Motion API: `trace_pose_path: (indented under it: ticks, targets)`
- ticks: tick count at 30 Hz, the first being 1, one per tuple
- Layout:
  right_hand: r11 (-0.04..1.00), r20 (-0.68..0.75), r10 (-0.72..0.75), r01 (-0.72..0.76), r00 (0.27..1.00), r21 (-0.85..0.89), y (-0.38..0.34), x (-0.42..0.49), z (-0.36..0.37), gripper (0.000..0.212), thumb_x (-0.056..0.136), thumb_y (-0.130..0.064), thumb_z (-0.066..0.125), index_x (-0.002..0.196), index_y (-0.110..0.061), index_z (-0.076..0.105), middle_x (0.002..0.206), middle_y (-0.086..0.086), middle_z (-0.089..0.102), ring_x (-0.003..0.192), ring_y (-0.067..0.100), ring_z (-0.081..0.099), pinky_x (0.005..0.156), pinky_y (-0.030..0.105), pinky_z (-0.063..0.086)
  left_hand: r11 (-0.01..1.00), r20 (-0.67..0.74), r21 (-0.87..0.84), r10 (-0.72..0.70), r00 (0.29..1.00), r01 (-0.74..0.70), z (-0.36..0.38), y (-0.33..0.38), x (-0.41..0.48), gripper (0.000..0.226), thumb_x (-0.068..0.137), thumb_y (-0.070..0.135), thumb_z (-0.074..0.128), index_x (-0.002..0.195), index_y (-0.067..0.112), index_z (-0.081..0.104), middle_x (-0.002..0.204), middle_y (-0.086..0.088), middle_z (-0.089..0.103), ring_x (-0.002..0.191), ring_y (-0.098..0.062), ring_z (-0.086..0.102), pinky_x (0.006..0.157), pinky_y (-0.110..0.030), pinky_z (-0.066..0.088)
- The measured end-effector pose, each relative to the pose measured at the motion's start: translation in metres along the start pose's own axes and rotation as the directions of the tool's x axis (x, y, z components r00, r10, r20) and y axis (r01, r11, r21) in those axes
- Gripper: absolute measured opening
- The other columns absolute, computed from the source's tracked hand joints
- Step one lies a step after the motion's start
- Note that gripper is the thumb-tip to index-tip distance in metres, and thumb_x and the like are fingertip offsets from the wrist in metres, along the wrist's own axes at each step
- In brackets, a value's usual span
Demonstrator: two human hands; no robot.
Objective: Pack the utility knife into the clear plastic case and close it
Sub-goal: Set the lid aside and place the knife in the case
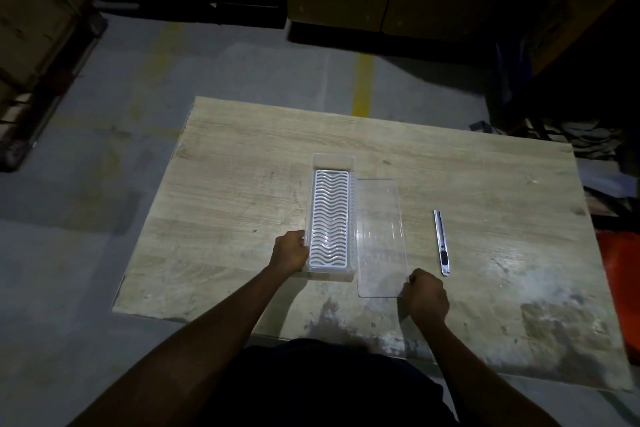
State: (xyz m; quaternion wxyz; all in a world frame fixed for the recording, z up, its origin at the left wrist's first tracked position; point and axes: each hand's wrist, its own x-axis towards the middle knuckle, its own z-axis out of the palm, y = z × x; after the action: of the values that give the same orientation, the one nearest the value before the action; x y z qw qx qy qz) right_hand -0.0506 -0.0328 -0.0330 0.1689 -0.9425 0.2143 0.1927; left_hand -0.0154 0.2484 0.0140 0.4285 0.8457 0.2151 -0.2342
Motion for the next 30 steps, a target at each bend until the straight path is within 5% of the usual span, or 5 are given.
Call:
trace_pose_path:
  ticks: [9,15,30]
  targets:
    - [0.986,-0.200,0.053,-0.020,0.978,0.164,-0.004,0.061,-0.044,0.029,0.078,-0.022,0.069,0.100,-0.010,0.055,0.098,0.014,0.059,0.093,0.037,0.060,0.075,0.045,0.054,0.998,-0.072,0.010,-0.058,0.996,0.058,0.023,0.014,-0.015,0.050,0.071,0.016,0.047,0.116,0.004,0.068,0.102,-0.030,0.072,0.095,-0.042,0.069,0.085,-0.047,0.057]
    - [0.985,-0.078,0.102,-0.090,0.992,0.146,0.005,0.099,-0.058,0.037,0.079,-0.025,0.071,0.104,-0.003,0.055,0.107,0.020,0.059,0.104,0.042,0.055,0.084,0.048,0.051,0.994,-0.130,-0.016,-0.111,0.985,0.109,0.044,0.018,-0.017,0.041,0.081,-0.001,0.052,0.118,0.008,0.068,0.105,-0.026,0.073,0.097,-0.040,0.069,0.086,-0.047,0.056]
    - [0.996,-0.035,0.080,-0.079,0.996,0.052,0.008,0.108,-0.054,0.031,0.079,-0.028,0.064,0.099,-0.006,0.059,0.102,0.015,0.064,0.103,0.039,0.055,0.088,0.046,0.047,0.975,-0.132,-0.149,-0.182,0.974,0.162,0.065,0.007,-0.021,0.039,0.085,-0.001,0.052,0.119,0.011,0.067,0.097,-0.030,0.072,0.085,-0.047,0.068,0.075,-0.052,0.058]
